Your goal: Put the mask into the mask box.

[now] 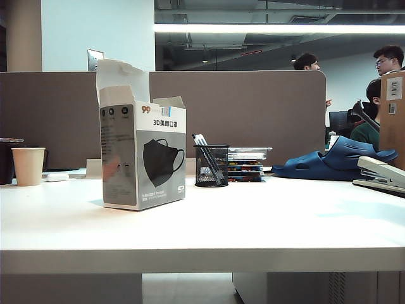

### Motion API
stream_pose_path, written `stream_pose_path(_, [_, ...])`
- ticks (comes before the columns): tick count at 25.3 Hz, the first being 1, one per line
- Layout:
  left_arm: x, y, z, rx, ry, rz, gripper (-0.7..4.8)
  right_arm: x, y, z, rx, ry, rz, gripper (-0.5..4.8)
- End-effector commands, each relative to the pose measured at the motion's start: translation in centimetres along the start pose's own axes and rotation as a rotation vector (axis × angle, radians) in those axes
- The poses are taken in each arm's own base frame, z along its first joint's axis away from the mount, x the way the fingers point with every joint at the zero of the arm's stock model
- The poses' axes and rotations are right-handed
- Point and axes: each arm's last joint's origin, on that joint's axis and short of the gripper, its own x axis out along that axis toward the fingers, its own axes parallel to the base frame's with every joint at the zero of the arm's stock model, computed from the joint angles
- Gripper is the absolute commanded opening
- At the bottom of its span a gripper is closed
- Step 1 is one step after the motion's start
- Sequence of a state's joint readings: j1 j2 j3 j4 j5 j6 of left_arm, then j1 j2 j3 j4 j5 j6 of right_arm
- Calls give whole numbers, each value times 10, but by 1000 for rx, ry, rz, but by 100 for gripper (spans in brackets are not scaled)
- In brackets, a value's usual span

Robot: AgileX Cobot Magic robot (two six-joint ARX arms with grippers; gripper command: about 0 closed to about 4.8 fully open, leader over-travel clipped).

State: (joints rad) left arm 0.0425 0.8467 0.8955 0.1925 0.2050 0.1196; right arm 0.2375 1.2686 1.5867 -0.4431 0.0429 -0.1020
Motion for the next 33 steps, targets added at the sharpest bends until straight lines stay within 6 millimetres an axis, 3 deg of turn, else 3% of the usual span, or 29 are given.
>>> stream_pose_path(1, [-14, 2, 1, -3, 61, 20, -6, -23, -4, -3, -6, 6, -56, -6])
stream_pose_path(7, [-34, -3, 4, -15, 114, 11, -6, -56, -8, -26, 10, 9, -79, -6])
stream_pose_path(16, [-59, -20, 13, -30, 82, -81, -6, -115, -1, -96, 62, 9, -102, -6])
stream_pose_path(18, [-68, -25, 6, -35, 73, -108, -6, -132, 1, -115, 63, -8, -103, -6])
stream_pose_path(27, [-96, -34, -28, -45, 83, -133, -6, -179, 5, -163, 68, -115, -110, -6])
stream_pose_path(33, [-114, -40, -54, -45, 82, -137, -6, -185, 9, -190, 67, -137, -74, -6])
